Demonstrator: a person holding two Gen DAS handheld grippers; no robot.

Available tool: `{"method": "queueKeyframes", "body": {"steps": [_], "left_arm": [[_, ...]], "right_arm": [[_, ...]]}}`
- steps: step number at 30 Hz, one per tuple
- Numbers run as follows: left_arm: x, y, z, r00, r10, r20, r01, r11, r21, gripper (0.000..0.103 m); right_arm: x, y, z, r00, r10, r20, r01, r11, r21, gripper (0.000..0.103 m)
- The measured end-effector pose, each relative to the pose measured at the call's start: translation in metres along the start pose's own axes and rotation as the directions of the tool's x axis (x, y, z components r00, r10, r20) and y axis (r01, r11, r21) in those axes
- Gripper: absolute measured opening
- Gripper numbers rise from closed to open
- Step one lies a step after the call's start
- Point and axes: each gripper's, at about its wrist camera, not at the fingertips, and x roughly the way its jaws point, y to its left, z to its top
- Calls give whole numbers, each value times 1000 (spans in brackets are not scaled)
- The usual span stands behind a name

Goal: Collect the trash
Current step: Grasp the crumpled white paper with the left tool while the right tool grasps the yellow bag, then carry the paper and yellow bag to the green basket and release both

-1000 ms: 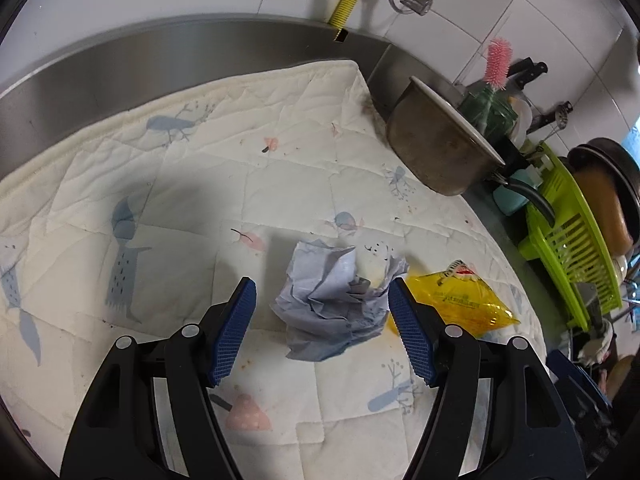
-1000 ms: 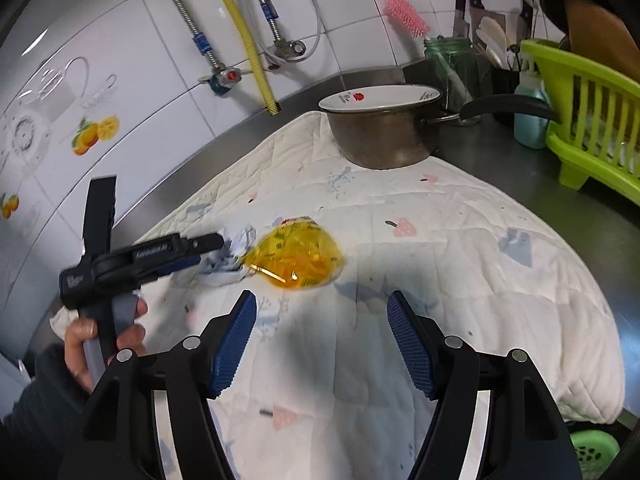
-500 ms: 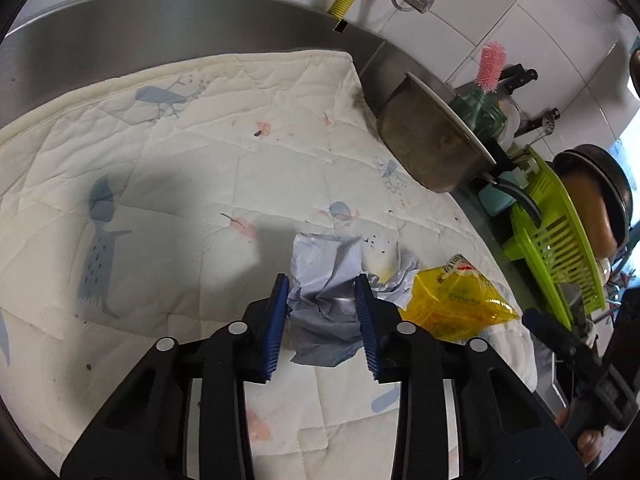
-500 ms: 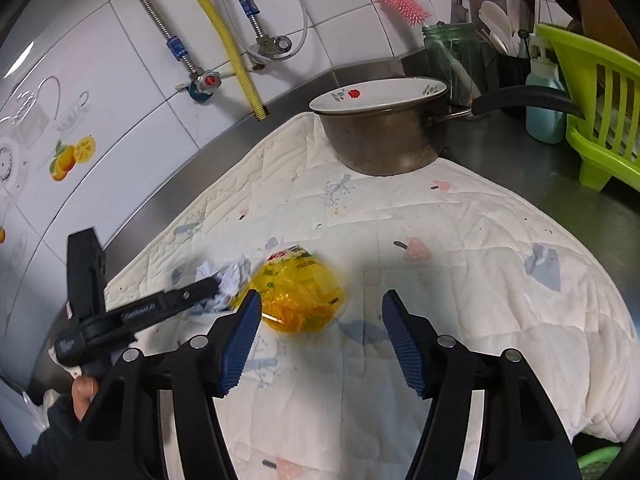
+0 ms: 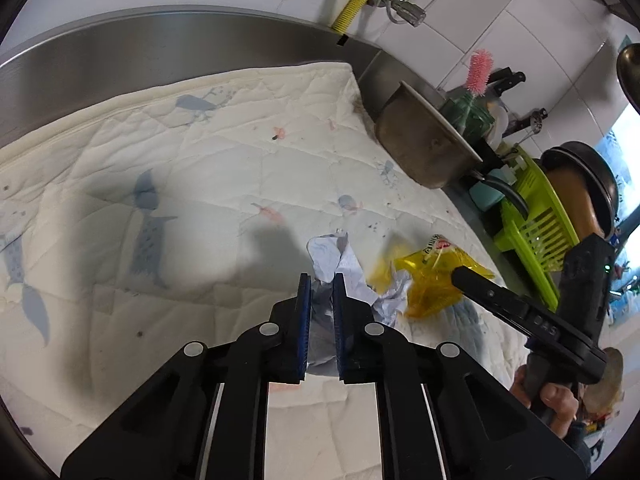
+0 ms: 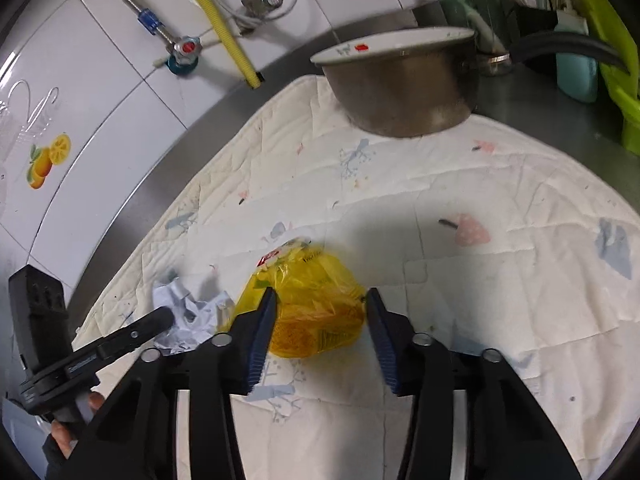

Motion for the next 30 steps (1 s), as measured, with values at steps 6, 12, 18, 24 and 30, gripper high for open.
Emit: {"method": "queueKeyframes", "body": {"steps": [6, 12, 18, 24, 30], "left_arm": [[-16, 0, -7, 1000, -5, 14, 5, 1000, 13, 9], [-40, -6, -22, 999, -27, 23, 27, 1000, 11, 9], [-80, -32, -47, 995, -94, 44, 92, 995, 43, 9], [-107, -83, -79, 982, -185, 31, 180, 976, 125, 9], [-105, -144, -121, 963, -267, -38, 269, 943, 194, 9]], "right_arm": [[-20, -2, -10, 999, 30, 37, -31, 999, 36, 27], [-84, 7, -31, 995, 31, 93, -29, 999, -25, 25], [-177, -5, -86, 987, -33, 157, 46, 996, -76, 25], [-247, -58, -157, 957, -248, 151, 259, 964, -57, 27], [-281, -127, -214, 910, -408, 78, 405, 913, 50, 30]]}}
